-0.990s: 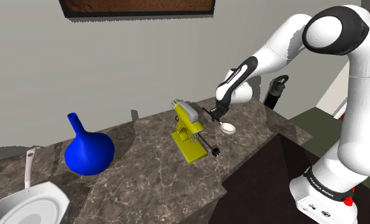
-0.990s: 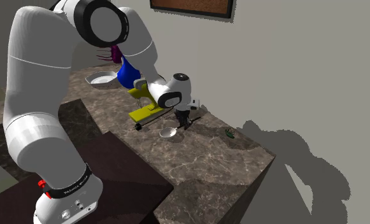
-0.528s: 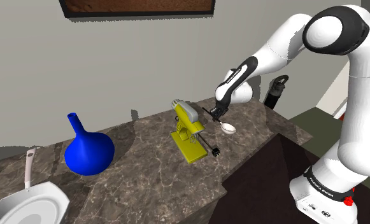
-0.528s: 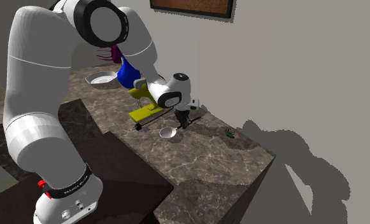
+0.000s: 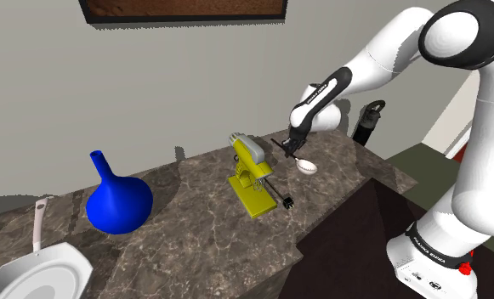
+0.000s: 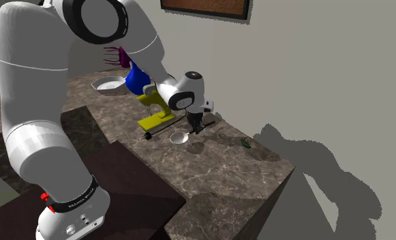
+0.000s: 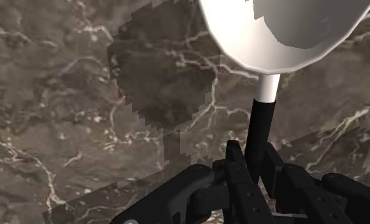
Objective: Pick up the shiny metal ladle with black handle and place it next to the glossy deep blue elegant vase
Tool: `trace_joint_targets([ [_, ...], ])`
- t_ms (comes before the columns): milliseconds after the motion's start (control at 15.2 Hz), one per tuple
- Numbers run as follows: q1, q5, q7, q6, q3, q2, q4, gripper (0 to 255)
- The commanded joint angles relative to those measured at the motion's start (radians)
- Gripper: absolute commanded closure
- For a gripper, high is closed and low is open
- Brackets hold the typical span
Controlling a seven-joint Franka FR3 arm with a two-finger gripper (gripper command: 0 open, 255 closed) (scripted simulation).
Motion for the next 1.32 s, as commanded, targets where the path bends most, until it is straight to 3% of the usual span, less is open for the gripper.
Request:
trace_joint_targets([
  [0,0.008,-0.01,0.012,-0.023,-0.009,-0.025,-0.002,255],
  [1254,0.04,-0.104,0.099,-0.244,-0.059,-0.249,-0.002,255],
])
